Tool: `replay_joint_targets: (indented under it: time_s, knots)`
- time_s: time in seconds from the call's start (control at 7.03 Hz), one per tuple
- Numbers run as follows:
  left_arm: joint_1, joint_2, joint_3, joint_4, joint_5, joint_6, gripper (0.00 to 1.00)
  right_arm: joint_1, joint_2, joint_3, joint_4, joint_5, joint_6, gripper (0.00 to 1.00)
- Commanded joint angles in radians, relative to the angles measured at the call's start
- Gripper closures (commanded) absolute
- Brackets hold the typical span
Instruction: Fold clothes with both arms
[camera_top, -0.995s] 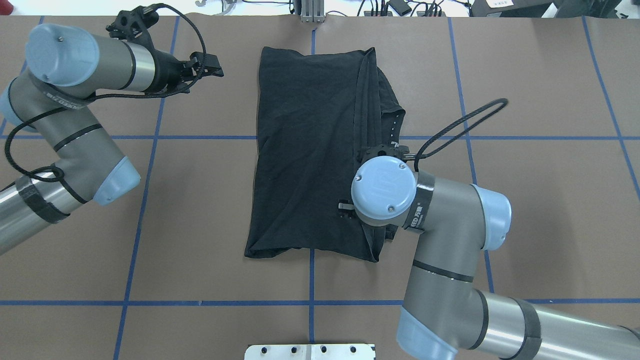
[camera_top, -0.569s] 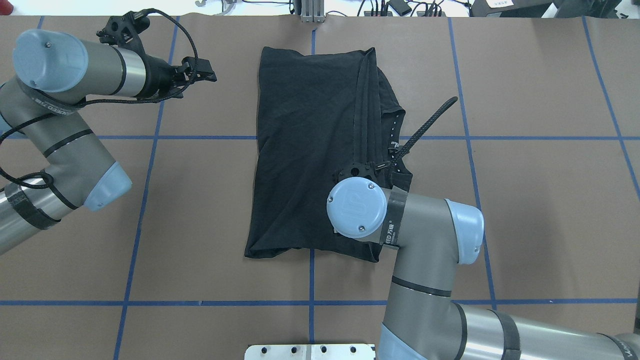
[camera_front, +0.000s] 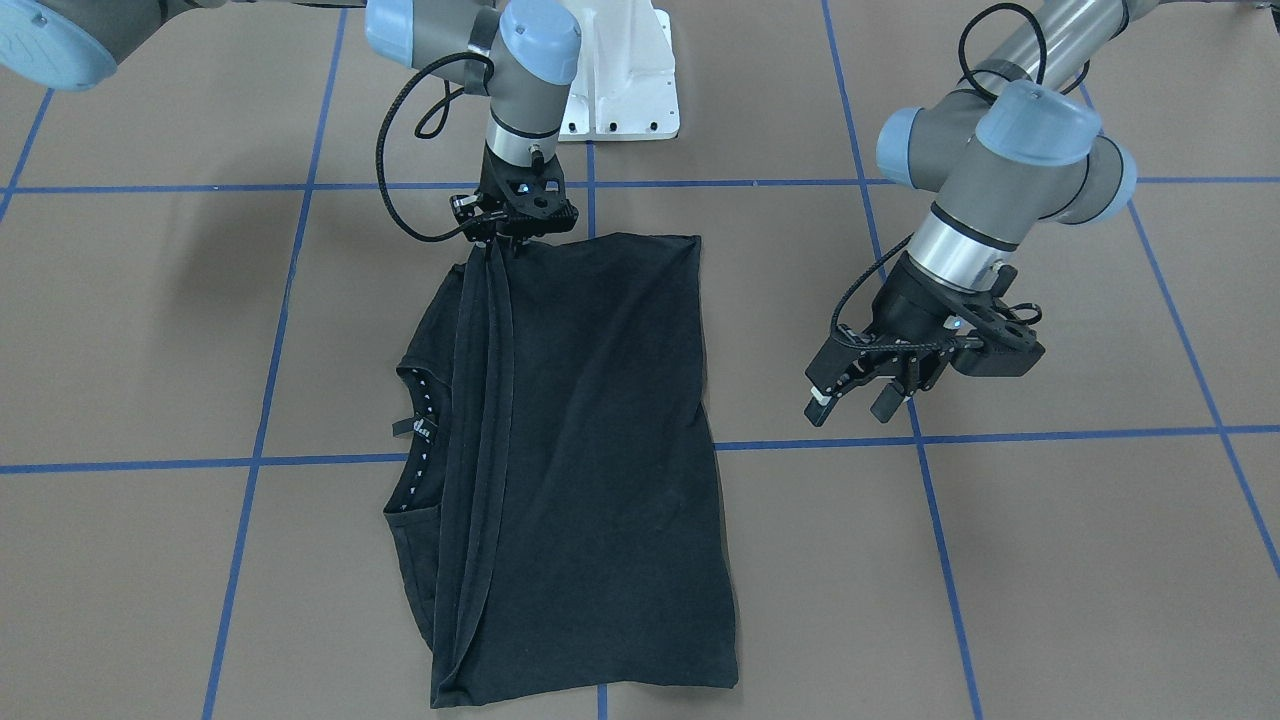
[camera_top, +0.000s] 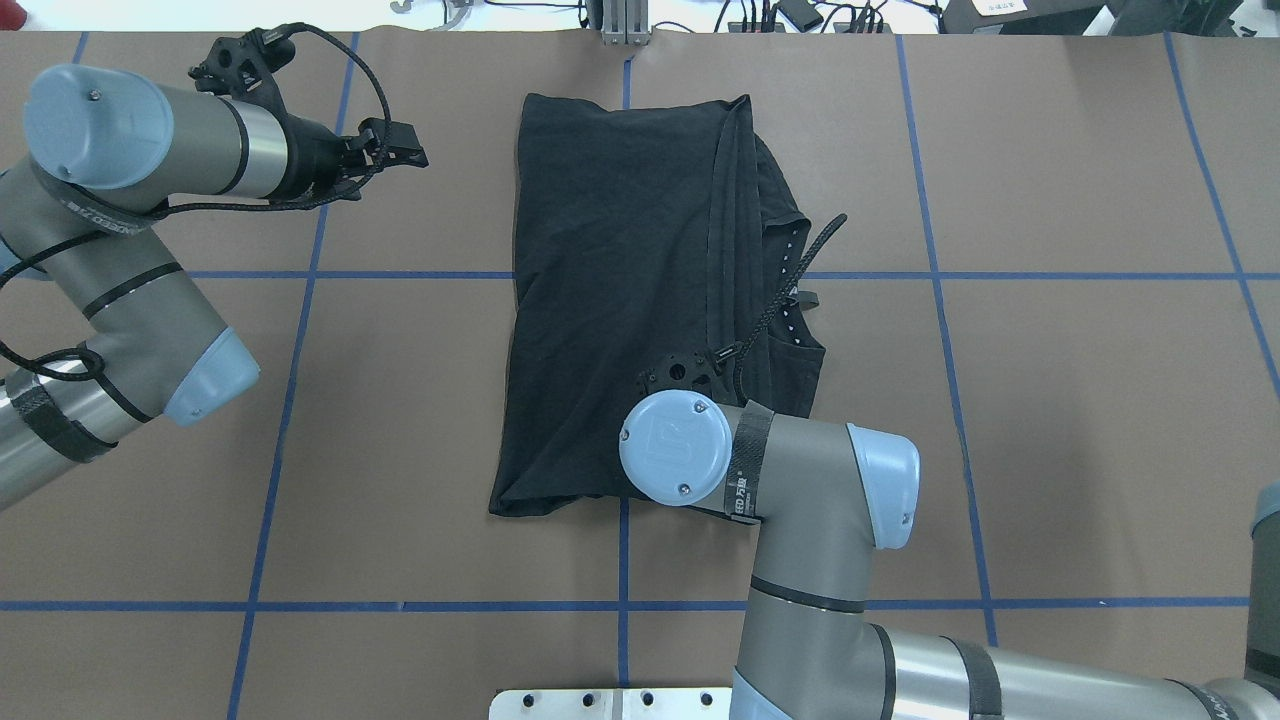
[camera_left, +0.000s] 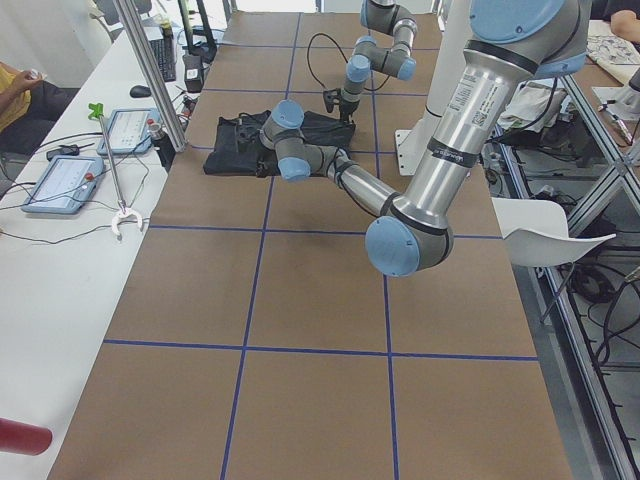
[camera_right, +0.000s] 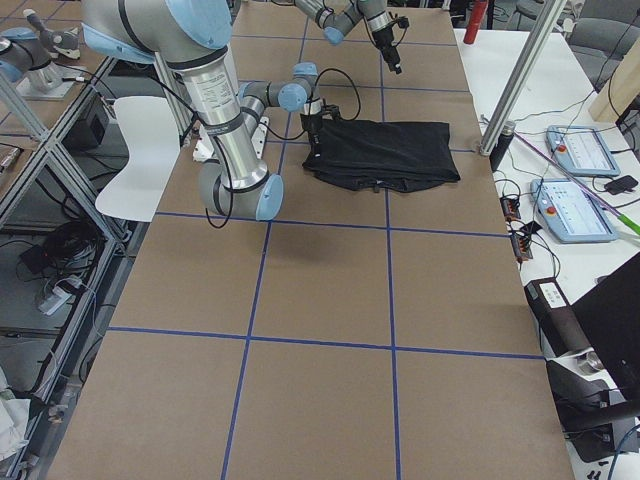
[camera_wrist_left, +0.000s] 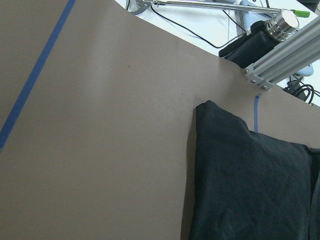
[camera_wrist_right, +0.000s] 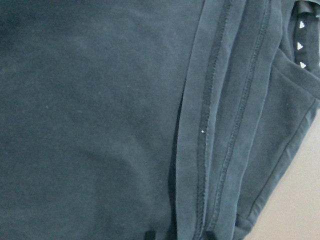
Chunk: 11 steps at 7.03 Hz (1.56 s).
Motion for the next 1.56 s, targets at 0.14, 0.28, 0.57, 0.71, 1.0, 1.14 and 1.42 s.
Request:
replay_joint_targets:
  time_s: [0.14,0.28,0.57,0.71,1.0,1.14,1.42]
  knots:
    - [0.001,-0.001,0.002,-0.002,0.001,0.0,0.01,0.001,-0.001,-0.002,0.003,0.0,-0.003,1.0]
    - [0.001,-0.001,0.0,0.0,0.001,0.0,0.01,0.012,-0.001,0.0,0.003,0.008,-0.032,1.0]
    - [0.001,-0.001,0.002,0.0,0.002,-0.003,0.01,0.053,-0.029,0.084,-0.02,0.044,-0.064,1.0]
    - [0.001,-0.001,-0.001,0.0,0.002,-0.005,0.01,0.052,-0.126,0.194,-0.077,0.038,-0.046,1.0]
    - [0.003,-0.004,-0.001,0.0,0.002,-0.005,0.01,-0.049,-0.328,0.247,0.124,0.047,0.376,1.0]
    - [0.003,-0.002,-0.001,0.0,0.004,-0.017,0.01,-0.048,-0.339,0.258,0.134,0.052,0.376,1.0]
    - [0.003,-0.002,-0.001,0.0,0.004,-0.018,0.01,0.013,-0.339,0.268,0.141,0.111,0.359,0.62]
